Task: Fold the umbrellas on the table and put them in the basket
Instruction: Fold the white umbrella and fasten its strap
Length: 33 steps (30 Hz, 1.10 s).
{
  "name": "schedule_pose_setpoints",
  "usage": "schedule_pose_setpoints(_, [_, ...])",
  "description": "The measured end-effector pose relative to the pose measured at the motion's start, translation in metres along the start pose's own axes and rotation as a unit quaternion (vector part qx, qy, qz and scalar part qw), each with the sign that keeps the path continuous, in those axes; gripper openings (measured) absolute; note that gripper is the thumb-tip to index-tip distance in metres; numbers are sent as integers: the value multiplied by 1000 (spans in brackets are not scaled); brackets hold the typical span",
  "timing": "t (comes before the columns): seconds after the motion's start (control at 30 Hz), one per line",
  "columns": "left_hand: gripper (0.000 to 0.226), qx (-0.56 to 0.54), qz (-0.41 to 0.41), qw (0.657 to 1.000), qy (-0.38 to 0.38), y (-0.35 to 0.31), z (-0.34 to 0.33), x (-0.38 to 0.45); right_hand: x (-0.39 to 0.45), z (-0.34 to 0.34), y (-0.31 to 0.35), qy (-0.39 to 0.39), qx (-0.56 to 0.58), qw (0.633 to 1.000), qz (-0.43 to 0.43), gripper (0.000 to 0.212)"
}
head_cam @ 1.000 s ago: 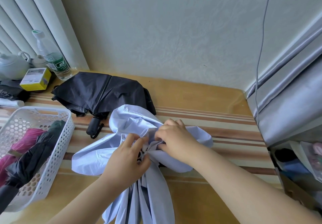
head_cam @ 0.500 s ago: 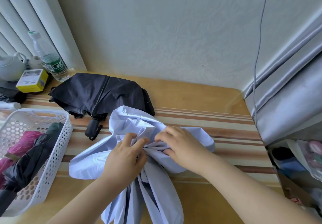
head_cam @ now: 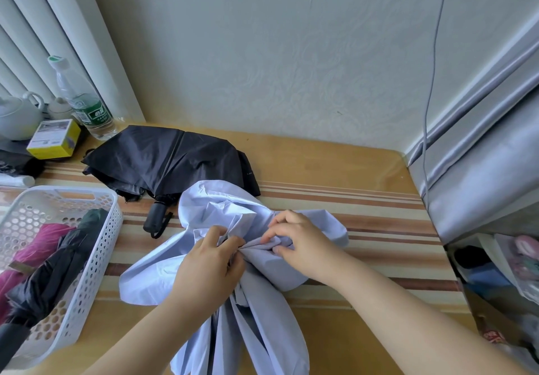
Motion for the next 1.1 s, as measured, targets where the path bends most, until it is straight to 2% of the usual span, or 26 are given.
schedule_pose_setpoints(0.17, [28,7,-9,1000,5,-2,1,1,3,-5,2,30,11,999,-4,22])
schedule_pose_setpoints(0.27, [28,10,-2,1000,12,1,-1,0,4,-10,4,79,-49,996,-7,16])
schedule_pose_setpoints(0.33, [30,5,10,1000,14,4,-2,-1,5,-9,-2,107,-162,981,-27,19])
schedule_pose_setpoints(0.37, [31,0,22,1000,13,8,-1,-1,6,-3,-5,87,-215,972,-24,22])
schedule_pose_setpoints(0.43, [31,-18,58,998,13,19,0,-2,4,17,-18,-5,-253,967,12,21])
schedule_pose_setpoints(0.5, [29,-30,68,997,6,23,2,-1,-2,39,-22,-63,-189,980,11,19])
schedule_pose_setpoints(0.53, [30,-31,52,998,7,20,2,-1,-5,43,-18,-64,-148,987,19,17])
schedule_pose_setpoints(0.6, [30,-25,4,1000,4,8,2,-2,-3,34,-2,-20,-120,992,25,5])
schedule_pose_setpoints(0.67, [27,-21,-22,999,11,-2,0,-2,5,15,5,36,-160,986,8,25])
schedule_pose_setpoints(0.7, [26,-18,-30,999,14,-4,-1,-2,11,6,4,58,-196,979,1,27])
schedule_pose_setpoints(0.8, [25,-9,-33,999,7,-2,-2,-4,19,-9,-4,125,-286,949,-50,12])
schedule_pose_setpoints(0.83, [26,-9,-30,999,6,-1,-2,-4,17,-7,-2,116,-304,944,-53,7])
schedule_pose_setpoints(0.87, [27,-10,-25,1000,6,-1,-2,-4,14,-1,2,60,-331,941,-15,10])
schedule_pose_setpoints(0.93, [28,-9,-19,1000,2,0,-1,-3,8,10,1,-6,-410,912,19,32])
schedule_pose_setpoints(0.97, [28,-4,-20,1000,4,1,-1,-3,3,12,-1,10,-406,914,10,30])
schedule_pose_setpoints(1.03, [26,-1,-21,1000,11,1,-1,-2,-4,7,-13,66,-307,949,-20,12])
schedule_pose_setpoints(1.1, [26,0,-12,1000,7,3,-1,-1,-4,8,-28,107,-246,961,-71,15])
Point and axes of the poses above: each hand's wrist, its own x-axis towards the middle knuckle, its own z-axis out of the back of the hand, y = z × x, the point moved 4 cm from there along x, towards the middle knuckle, and after that the axes turned 2 degrees about x, right-handed, at the moved point
